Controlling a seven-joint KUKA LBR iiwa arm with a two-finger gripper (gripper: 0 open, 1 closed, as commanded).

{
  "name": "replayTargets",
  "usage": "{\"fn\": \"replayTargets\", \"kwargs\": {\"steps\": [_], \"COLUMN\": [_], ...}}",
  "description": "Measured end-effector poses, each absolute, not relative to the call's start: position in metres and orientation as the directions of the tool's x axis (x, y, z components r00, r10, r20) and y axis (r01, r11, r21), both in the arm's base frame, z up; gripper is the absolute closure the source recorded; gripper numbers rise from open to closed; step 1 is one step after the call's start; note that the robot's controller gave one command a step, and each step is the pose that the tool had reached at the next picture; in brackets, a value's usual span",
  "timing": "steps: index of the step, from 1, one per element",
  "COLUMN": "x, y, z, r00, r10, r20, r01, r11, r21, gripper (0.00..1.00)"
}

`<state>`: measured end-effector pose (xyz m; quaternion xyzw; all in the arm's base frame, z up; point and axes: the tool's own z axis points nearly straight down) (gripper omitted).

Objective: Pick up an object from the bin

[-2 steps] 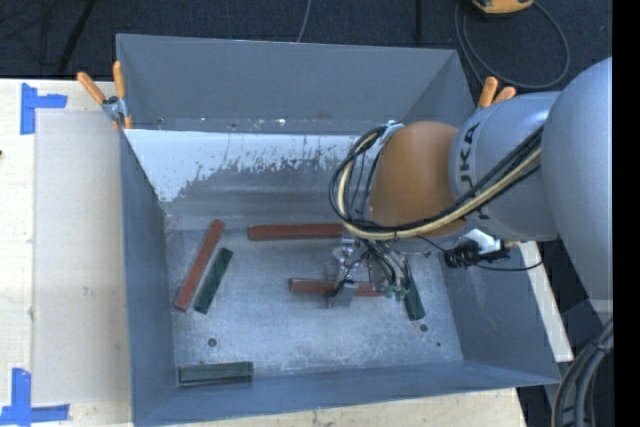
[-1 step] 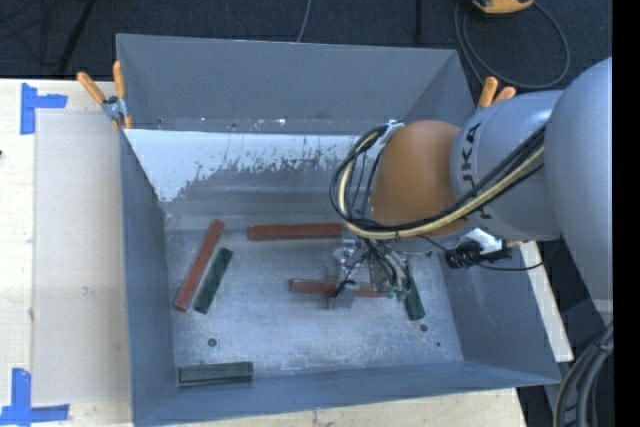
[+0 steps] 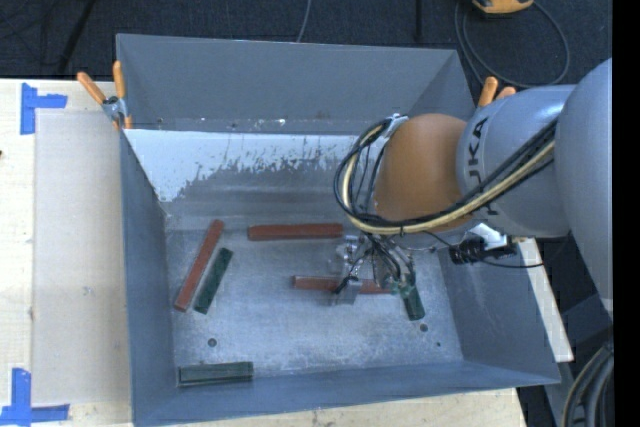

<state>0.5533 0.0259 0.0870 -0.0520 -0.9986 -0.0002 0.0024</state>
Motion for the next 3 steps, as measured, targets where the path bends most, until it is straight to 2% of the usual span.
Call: {"fn": "replayTargets", "kwargs": {"steps": [1,2,3], "x": [0.554,0.552,0.553], "y": [0.026,0.026,0.026], "z": [0.099,0.118,0.140], "r00": [-0.995,-0.995,-0.995], "r10": [0.104,0.104,0.103], "r20": [0.004,0.009,0.004], "r01": [0.104,0.104,0.103], "r11": [0.995,0.995,0.995], "r21": [0.000,0.000,0.000], "gripper": [1.00,1.00,1.00]}}
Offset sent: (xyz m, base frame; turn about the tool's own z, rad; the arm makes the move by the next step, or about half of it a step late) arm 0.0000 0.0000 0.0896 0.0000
